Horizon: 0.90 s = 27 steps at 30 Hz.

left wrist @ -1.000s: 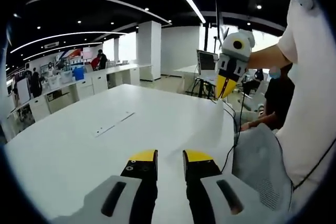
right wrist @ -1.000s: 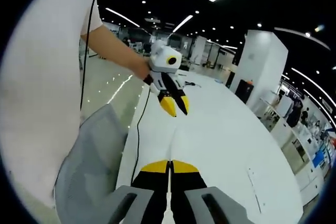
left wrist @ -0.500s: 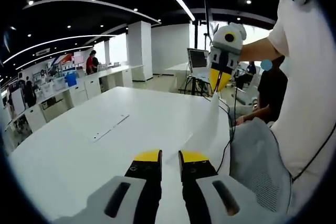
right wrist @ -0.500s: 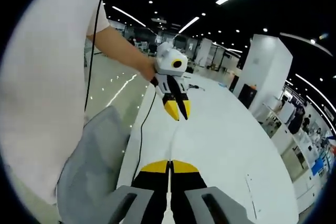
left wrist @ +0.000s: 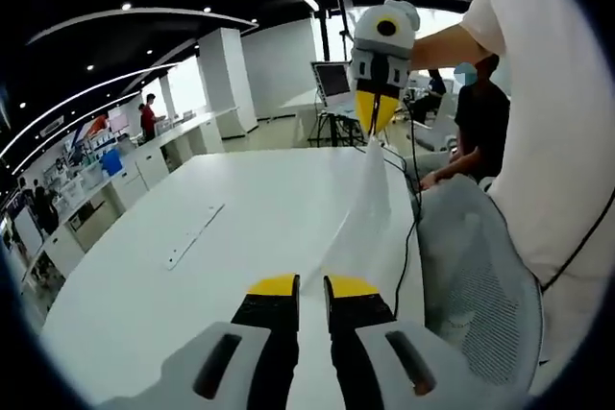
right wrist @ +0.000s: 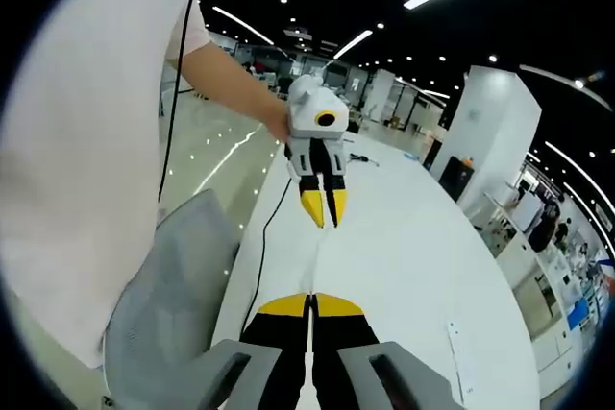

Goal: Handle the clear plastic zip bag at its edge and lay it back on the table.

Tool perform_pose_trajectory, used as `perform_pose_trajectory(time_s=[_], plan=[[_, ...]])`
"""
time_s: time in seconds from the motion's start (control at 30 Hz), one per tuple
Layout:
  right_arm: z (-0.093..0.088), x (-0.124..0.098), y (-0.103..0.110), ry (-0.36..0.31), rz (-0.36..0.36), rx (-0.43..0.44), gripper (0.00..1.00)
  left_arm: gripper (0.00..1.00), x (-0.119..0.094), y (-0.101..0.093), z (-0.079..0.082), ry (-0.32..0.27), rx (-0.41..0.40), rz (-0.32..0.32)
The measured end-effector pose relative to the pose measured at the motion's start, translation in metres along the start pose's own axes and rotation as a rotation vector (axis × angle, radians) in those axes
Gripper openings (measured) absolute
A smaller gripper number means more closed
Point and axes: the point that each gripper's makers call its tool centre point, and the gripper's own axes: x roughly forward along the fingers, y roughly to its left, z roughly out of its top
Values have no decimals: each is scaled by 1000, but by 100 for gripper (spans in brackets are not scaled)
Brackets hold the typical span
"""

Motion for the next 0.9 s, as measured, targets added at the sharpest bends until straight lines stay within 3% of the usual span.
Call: perform_pose_trajectory(time_s=[0.57,0.9], plan=[[0,-1,0,13,6,-25,0,3,6,-6,-10,78,85,-35],[-2,-1,-1,23,6,-32,0,2,9,-14,-14,131,144,-89]])
